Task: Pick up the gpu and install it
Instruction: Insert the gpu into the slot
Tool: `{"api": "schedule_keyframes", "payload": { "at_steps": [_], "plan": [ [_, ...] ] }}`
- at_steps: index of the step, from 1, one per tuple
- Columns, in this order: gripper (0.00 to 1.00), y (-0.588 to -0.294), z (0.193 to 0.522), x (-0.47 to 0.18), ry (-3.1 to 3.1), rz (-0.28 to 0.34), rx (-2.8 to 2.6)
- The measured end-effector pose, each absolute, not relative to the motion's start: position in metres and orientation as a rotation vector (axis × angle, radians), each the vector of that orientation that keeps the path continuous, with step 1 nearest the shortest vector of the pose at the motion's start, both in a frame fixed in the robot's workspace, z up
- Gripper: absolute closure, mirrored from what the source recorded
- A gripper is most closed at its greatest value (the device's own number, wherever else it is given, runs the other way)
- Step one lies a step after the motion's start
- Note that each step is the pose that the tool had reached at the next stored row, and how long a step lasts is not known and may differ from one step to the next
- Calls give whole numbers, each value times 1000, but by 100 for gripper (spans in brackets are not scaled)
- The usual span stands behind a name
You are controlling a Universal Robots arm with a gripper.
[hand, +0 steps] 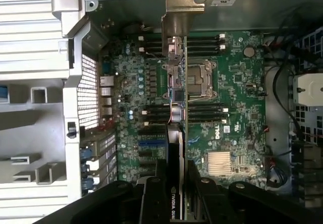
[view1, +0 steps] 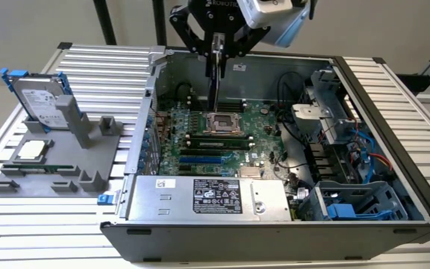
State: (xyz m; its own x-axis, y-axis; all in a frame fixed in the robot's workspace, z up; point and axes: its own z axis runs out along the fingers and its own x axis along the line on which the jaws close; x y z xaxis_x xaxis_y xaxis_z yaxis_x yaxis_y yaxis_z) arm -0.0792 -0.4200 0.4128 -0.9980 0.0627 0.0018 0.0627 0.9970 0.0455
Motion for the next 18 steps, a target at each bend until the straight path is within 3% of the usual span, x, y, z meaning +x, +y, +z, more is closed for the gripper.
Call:
{"api": "schedule_keyframes", "payload": {
  "at_steps": [18],
  "plan": [
    [100,-419,413,-61,-3138,-72,-99]
  ]
}}
